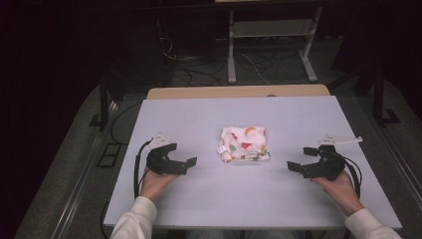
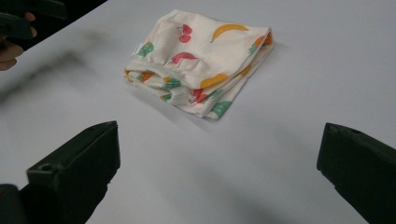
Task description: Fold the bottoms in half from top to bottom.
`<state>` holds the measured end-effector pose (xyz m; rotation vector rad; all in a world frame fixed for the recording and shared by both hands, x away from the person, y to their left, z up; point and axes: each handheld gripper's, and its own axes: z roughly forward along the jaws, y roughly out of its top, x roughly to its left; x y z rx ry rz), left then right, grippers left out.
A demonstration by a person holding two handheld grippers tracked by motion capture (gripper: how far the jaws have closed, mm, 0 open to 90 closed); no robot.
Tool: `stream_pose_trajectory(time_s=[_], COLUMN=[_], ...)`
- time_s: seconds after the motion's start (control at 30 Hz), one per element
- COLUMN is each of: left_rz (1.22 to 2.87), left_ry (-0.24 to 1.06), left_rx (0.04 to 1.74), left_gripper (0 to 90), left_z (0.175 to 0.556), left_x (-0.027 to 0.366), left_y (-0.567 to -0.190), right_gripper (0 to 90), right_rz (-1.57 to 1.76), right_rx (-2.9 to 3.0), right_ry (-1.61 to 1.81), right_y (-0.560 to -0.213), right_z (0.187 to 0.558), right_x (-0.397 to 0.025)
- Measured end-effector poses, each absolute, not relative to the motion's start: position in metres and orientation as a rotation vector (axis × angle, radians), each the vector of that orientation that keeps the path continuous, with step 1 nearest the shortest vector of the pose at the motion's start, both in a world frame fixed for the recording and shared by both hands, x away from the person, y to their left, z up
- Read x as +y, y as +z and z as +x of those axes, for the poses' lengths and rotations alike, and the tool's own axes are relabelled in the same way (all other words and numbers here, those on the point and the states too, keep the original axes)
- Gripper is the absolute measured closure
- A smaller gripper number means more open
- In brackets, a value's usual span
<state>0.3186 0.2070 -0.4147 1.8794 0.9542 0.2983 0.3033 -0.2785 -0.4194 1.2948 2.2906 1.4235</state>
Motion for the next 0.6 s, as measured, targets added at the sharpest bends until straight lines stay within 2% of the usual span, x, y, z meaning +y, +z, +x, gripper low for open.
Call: stream_pose_trajectory(time_s=[0.6], left_rz=[1.898], left_ry=[0.317], left_rx=[0.850], left_gripper=[0.0], left_z=[0.289], left_x=[0.209], left_y=[-0.424], right_gripper=[0.0], right_rz=[1.241], right_rx=[2.274], right_ry=[1.402], right_y=[-0.434], right_z=[0.276], right_x=[-0.283])
